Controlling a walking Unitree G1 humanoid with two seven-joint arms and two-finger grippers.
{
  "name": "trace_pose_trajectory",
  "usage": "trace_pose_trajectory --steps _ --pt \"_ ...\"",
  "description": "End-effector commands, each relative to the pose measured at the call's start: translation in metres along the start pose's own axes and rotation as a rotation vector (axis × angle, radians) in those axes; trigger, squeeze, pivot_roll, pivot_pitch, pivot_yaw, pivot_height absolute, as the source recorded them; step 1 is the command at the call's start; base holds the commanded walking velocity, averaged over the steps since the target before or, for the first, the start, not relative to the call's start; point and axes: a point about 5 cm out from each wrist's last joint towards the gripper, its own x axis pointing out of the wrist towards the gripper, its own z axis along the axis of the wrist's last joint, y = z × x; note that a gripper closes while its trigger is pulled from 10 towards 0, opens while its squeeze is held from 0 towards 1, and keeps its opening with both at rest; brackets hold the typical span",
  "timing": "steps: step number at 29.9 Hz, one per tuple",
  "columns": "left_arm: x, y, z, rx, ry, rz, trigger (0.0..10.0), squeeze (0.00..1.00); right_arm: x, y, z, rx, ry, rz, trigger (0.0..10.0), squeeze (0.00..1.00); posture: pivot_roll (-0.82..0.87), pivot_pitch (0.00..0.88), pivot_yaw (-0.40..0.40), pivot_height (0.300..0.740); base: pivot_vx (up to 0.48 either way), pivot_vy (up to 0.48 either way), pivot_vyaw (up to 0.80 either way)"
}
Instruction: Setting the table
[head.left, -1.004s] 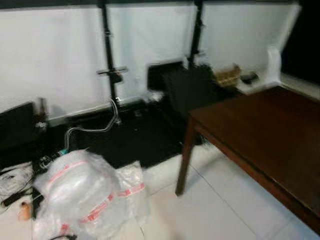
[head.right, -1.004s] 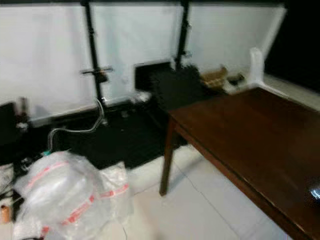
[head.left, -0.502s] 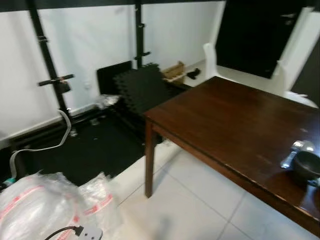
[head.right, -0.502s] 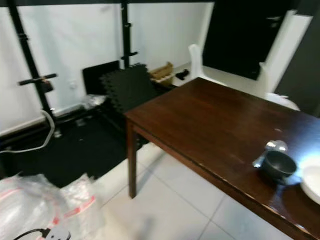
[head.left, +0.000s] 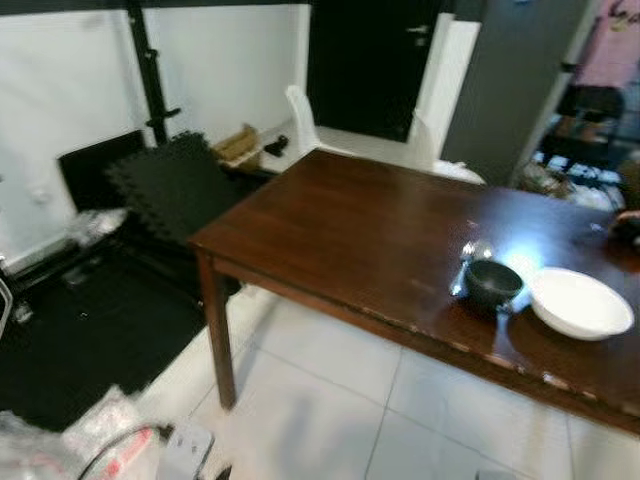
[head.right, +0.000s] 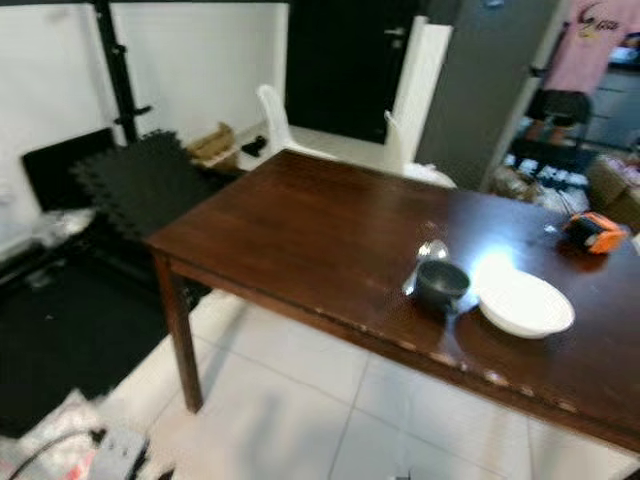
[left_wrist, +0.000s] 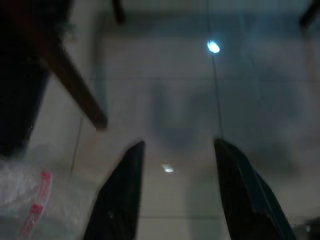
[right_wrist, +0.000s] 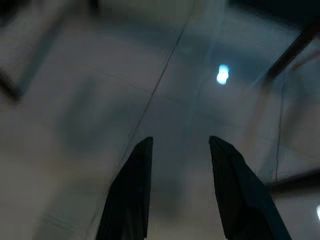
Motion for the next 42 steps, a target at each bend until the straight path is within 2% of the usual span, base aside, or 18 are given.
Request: trace_pose_trajectory --steps 1,2,3,4,6,7,8,9,10,12,14,16,22,25,33,42 --pt "0.007 -0.001 0.039 -0.001 -0.129 -0.027 10.0 0.0 0.006 -0.008 0.043 -0.032 -0.162 -0.047 10.0 0.0 -0.02 0.136 0.082 0.74 0.0 0.0 -0.78" --pt "0.007 -0.001 0.039 -0.001 -0.129 -0.027 10.0 0.0 0.006 -0.008 0.043 -0.032 -0.162 -0.047 10.0 0.0 -0.02 0.136 0.082 0.74 0.0 0.0 -0.78" --pt "0.009 0.0 0.069 0.014 -0.223 -0.037 10.0 0.0 0.007 -0.012 0.074 -0.036 -0.272 -0.079 10.0 0.0 -0.02 0.136 0.082 0.74 0.0 0.0 -0.78" --pt "0.009 0.0 0.069 0.014 -0.223 -0.037 10.0 0.0 0.007 -0.012 0.074 -0.036 -0.272 -0.079 10.0 0.0 -0.02 0.136 0.082 0.74 0.0 0.0 -0.78" --pt "0.01 -0.002 0.125 0.068 -0.384 -0.072 10.0 0.0 0.006 -0.022 0.123 -0.017 -0.428 -0.153 10.0 0.0 -0.02 0.133 0.091 0.74 0.0 0.0 -0.78" --pt "0.01 -0.004 0.143 0.09 -0.437 -0.086 10.0 0.0 0.004 -0.026 0.137 -0.005 -0.477 -0.178 10.0 0.0 -0.02 0.134 0.094 0.74 0.0 0.0 -0.78" --pt "0.01 -0.004 0.143 0.09 -0.437 -0.086 10.0 0.0 0.004 -0.026 0.137 -0.005 -0.477 -0.178 10.0 0.0 -0.02 0.134 0.094 0.74 0.0 0.0 -0.78" --pt "0.011 -0.006 0.156 0.101 -0.477 -0.096 10.0 0.0 0.002 -0.029 0.148 0.0 -0.513 -0.197 10.0 0.0 -0.03 0.133 0.096 0.74 0.0 0.0 -0.78" --pt "0.011 -0.006 0.156 0.101 -0.477 -0.096 10.0 0.0 0.002 -0.029 0.148 0.0 -0.513 -0.197 10.0 0.0 -0.03 0.133 0.096 0.74 0.0 0.0 -0.78" --pt "0.014 -0.017 0.18 0.081 -0.566 -0.11 10.0 0.0 -0.004 -0.033 0.167 0.018 -0.584 -0.25 10.0 0.0 -0.04 0.13 0.1 0.74 0.174 0.0 -0.78" --pt "0.014 -0.017 0.18 0.081 -0.566 -0.11 10.0 0.0 -0.004 -0.033 0.167 0.018 -0.584 -0.25 10.0 0.0 -0.04 0.13 0.1 0.74 0.349 0.0 -0.78" --pt "0.017 -0.026 0.193 0.075 -0.616 -0.121 10.0 0.0 -0.007 -0.036 0.174 0.039 -0.615 -0.294 10.0 0.0 -0.05 0.128 0.102 0.74 0.48 0.0 -0.8" --pt "0.016 -0.043 0.2 0.076 -0.619 -0.177 10.0 0.0 -0.011 -0.036 0.176 0.068 -0.589 -0.325 10.0 0.0 -0.05 0.129 0.105 0.74 0.48 0.0 -0.13" --pt "0.013 -0.044 0.199 0.065 -0.591 -0.183 10.0 0.0 -0.014 -0.036 0.178 0.066 -0.549 -0.326 10.0 0.0 -0.05 0.129 0.102 0.74 0.48 0.0 0.0" --pt "0.012 -0.044 0.199 0.06 -0.581 -0.177 10.0 0.0 -0.013 -0.034 0.178 0.057 -0.528 -0.316 10.0 0.0 -0.05 0.131 0.099 0.74 0.48 0.0 0.0" --pt "0.01 -0.045 0.197 0.063 -0.564 -0.178 10.0 0.0 -0.011 -0.023 0.179 0.046 -0.506 -0.233 10.0 0.0 -0.04 0.132 0.097 0.74 0.409 0.0 0.0"
